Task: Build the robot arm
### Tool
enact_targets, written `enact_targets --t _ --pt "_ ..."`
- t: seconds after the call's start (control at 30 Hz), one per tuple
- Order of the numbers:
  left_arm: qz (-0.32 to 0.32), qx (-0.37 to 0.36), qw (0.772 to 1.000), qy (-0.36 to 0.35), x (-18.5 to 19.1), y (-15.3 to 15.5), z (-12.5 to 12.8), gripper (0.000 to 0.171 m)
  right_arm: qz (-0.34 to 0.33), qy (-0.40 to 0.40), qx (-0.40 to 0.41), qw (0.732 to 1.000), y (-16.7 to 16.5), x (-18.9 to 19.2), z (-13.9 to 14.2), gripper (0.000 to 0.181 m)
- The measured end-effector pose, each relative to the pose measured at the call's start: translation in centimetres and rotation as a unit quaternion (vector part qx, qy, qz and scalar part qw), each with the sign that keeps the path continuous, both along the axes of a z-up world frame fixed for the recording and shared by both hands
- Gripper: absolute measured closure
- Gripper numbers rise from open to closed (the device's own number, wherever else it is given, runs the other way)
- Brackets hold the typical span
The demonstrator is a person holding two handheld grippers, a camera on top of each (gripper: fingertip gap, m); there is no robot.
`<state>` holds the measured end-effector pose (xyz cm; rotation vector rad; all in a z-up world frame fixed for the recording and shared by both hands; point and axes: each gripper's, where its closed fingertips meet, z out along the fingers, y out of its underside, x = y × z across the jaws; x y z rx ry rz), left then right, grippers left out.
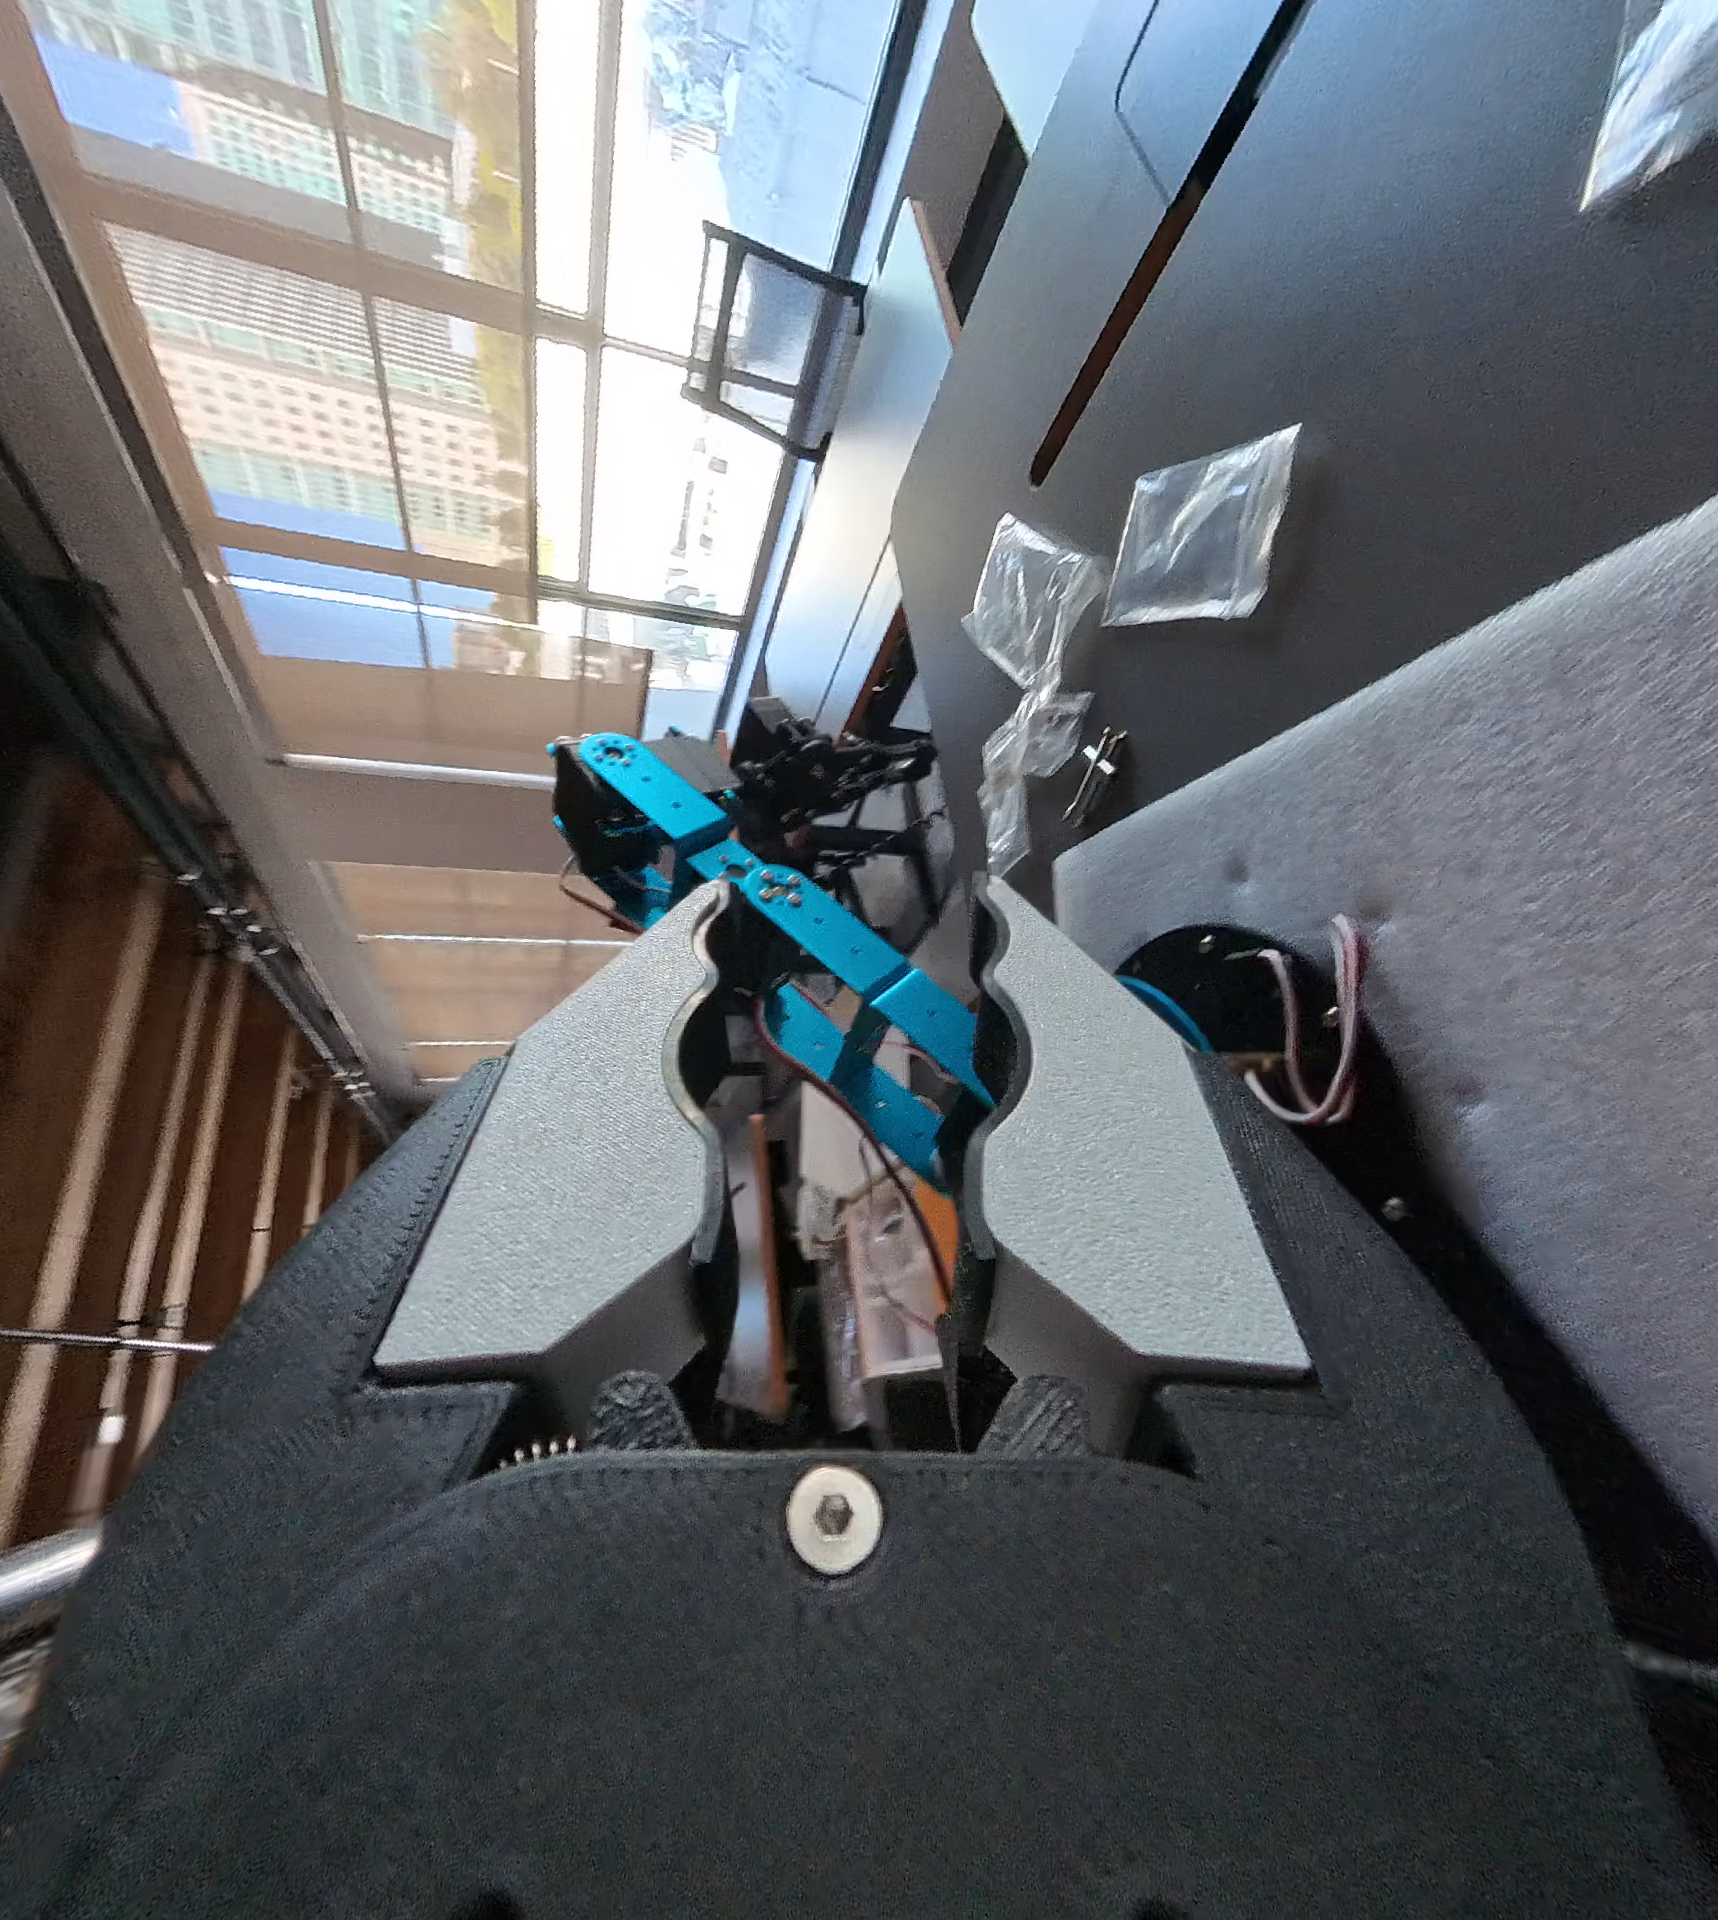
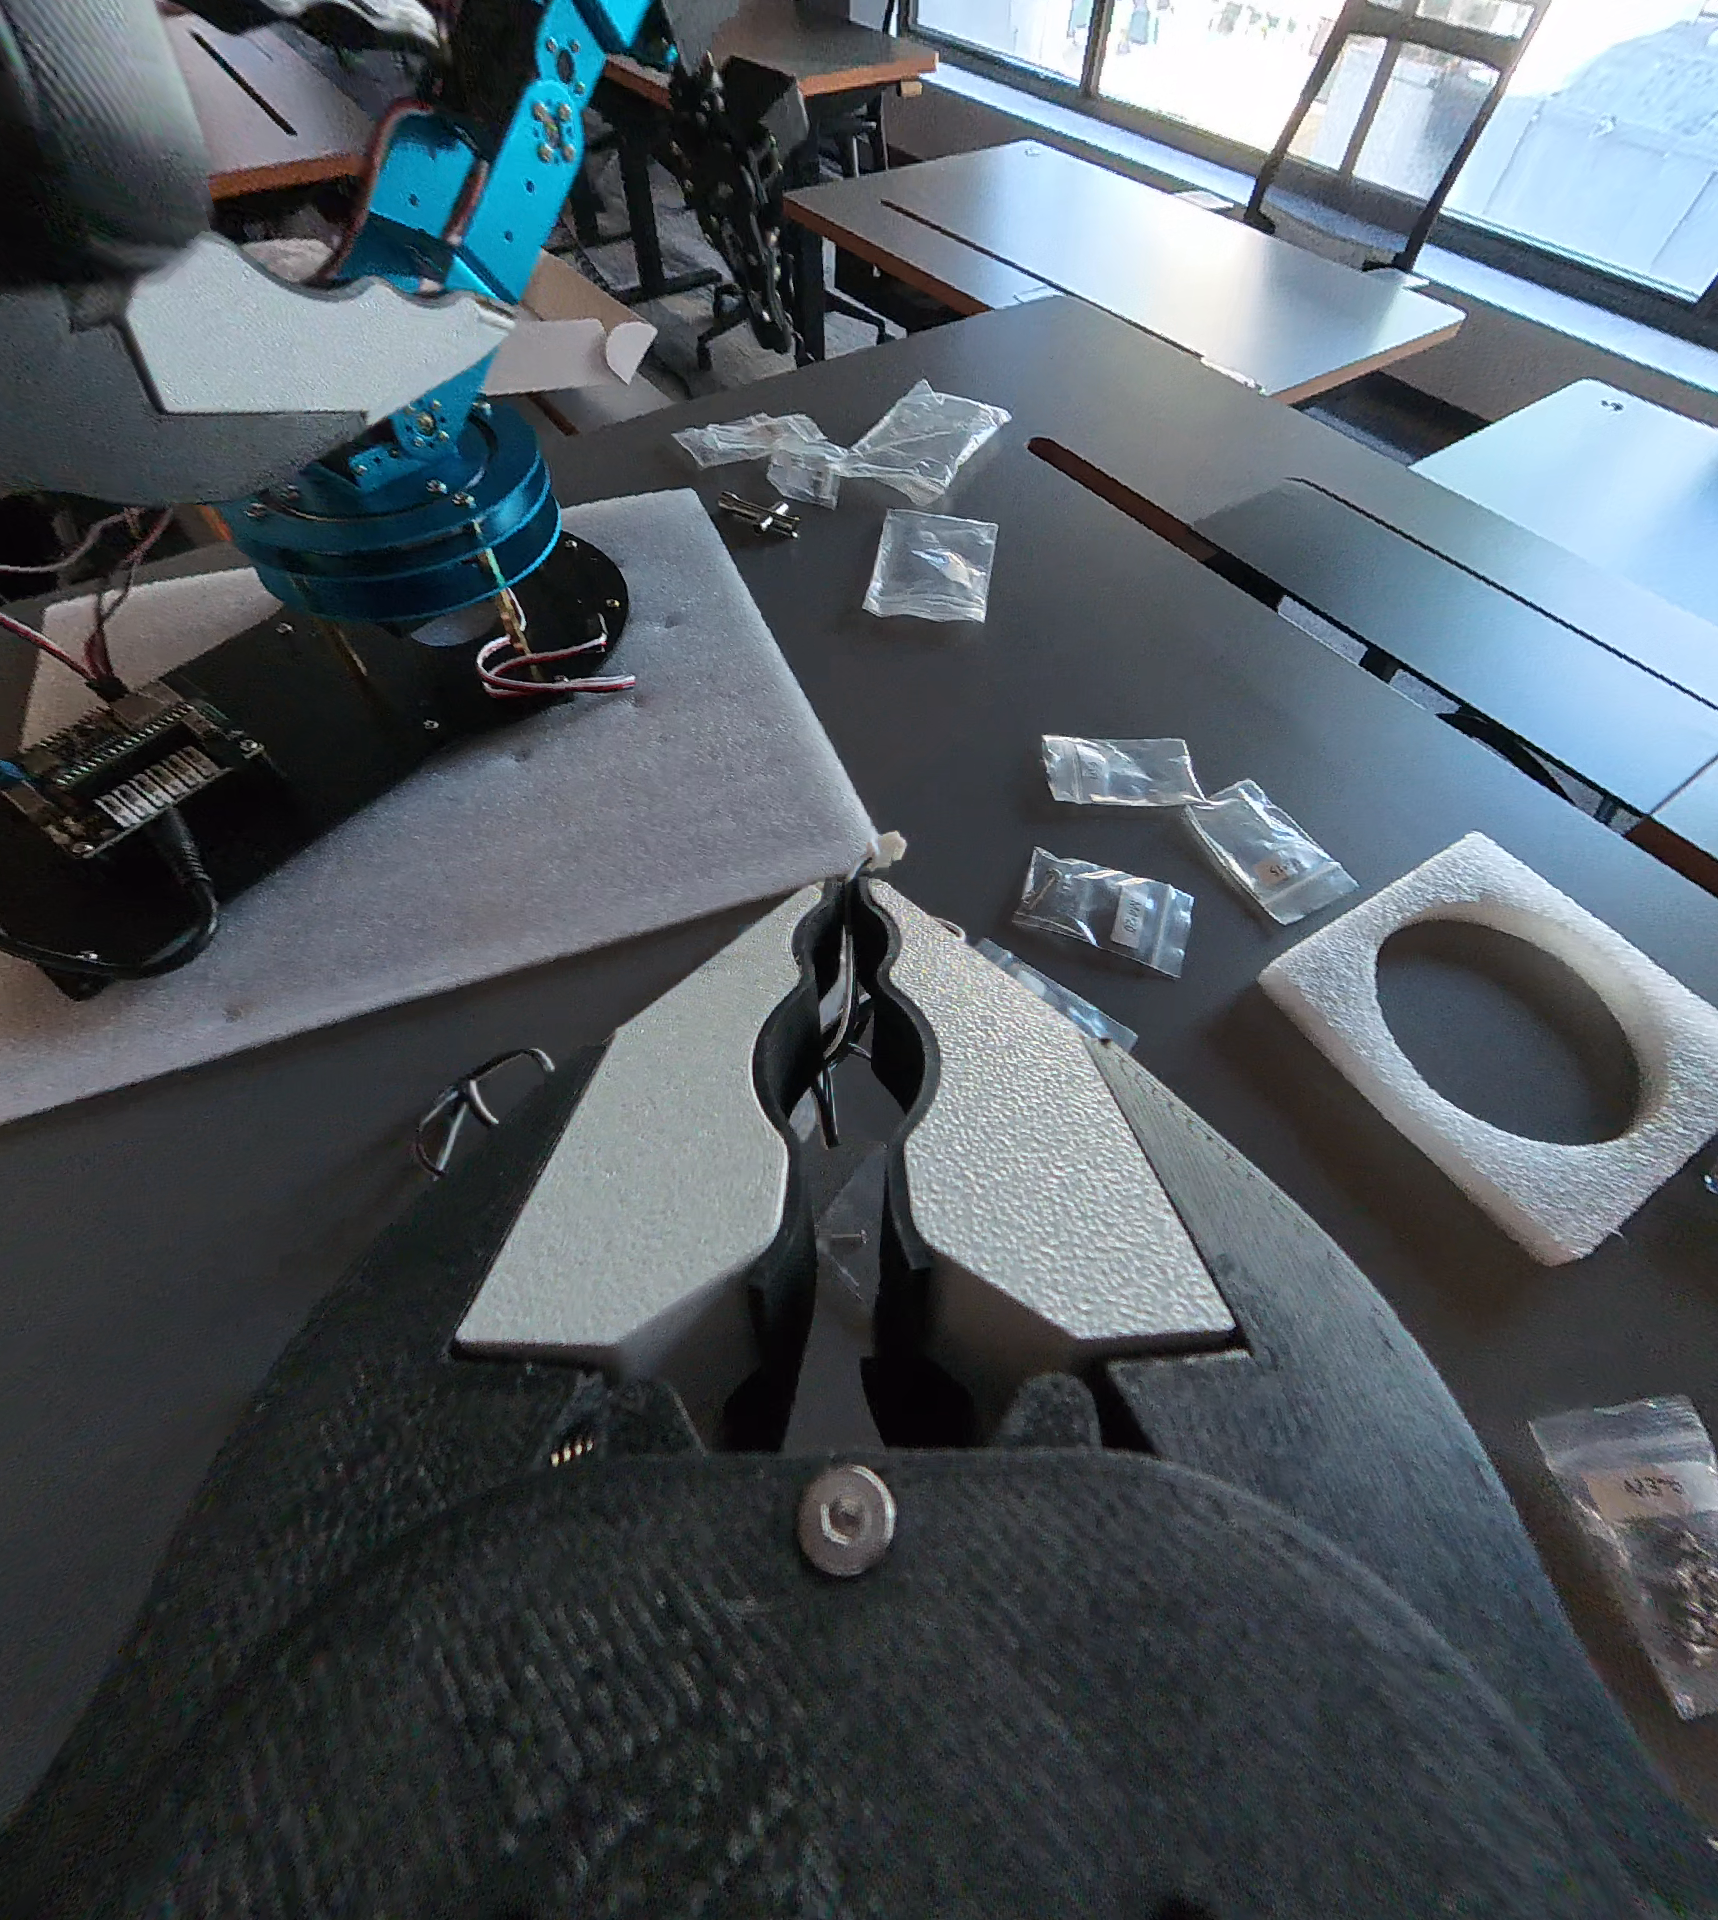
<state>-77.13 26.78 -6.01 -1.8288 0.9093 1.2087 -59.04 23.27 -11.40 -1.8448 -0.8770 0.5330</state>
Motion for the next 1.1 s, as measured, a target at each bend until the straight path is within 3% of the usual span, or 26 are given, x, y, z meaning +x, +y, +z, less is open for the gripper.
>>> enact_targets --t 0.17,0.23,0.27,0.3,0.33,0.37,0.43,0.47,0.5,0.6,0.67,0.77,0.9,1.0,1.1 --pt "-0.012 -0.003 1.000 0.000 -1.5 -1.5 0.3 0.134 0.024 0.017 0.015 0.999 -1.9 -2.2 0.9 0.181" --pt "-0.005 0.006 0.996 -0.090 -3.1 -2.5 0.9 0.145 0.068 0.035 0.031 0.997 -3.9 -4.0 2.0 0.181" --pt "-0.008 0.011 0.985 -0.174 -3.7 -3.2 1.3 0.149 0.105 0.053 0.039 0.992 -5.4 -5.3 2.8 0.181" --pt "-0.028 0.011 0.959 -0.283 -3.6 -4.1 1.7 0.156 0.142 0.075 0.047 0.986 -7.2 -6.5 3.8 0.181" --pt "-0.065 -0.004 0.910 -0.409 -2.7 -5.3 2.3 0.160 0.174 0.097 0.057 0.978 -8.8 -7.6 4.9 0.181" --pt "-0.118 -0.033 0.838 -0.532 -1.3 -6.8 3.2 0.159 0.196 0.117 0.067 0.971 -10.3 -8.5 5.9 0.181" --pt "-0.249 -0.114 0.655 -0.705 1.3 -10.8 6.5 0.158 0.233 0.152 0.084 0.957 -13.1 -10.1 7.7 0.181" --pt "-0.282 -0.162 0.584 -0.744 1.4 -12.7 7.4 0.157 0.247 0.167 0.095 0.950 -14.4 -10.9 8.6 0.181" --pt "-0.293 -0.208 0.540 -0.761 1.2 -14.1 7.5 0.151 0.253 0.177 0.108 0.945 -15.4 -11.7 9.4 0.181" --pt "-0.333 -0.306 0.457 -0.766 0.9 -18.5 7.6 0.148 0.258 0.180 0.137 0.939 -17.8 -14.3 10.8 0.181" --pt "-0.335 -0.349 0.428 -0.763 0.5 -20.7 7.2 0.151 0.262 0.164 0.154 0.939 -19.0 -16.2 11.2 0.181" --pt "-0.308 -0.374 0.420 -0.767 -0.9 -22.1 5.7 0.154 0.251 0.119 0.186 0.942 -19.9 -18.9 11.1 0.181" --pt "-0.290 -0.391 0.373 -0.790 -3.0 -23.3 5.2 0.145 0.237 0.052 0.215 0.946 -20.4 -21.9 10.0 0.181" --pt "-0.277 -0.390 0.367 -0.798 -4.3 -23.1 4.7 0.152 0.220 0.035 0.213 0.951 -20.3 -23.5 9.5 0.181" --pt "-0.273 -0.372 0.381 -0.801 -5.3 -22.1 4.4 0.168 0.198 0.015 0.212 0.957 -19.6 -24.2 9.1 0.181"
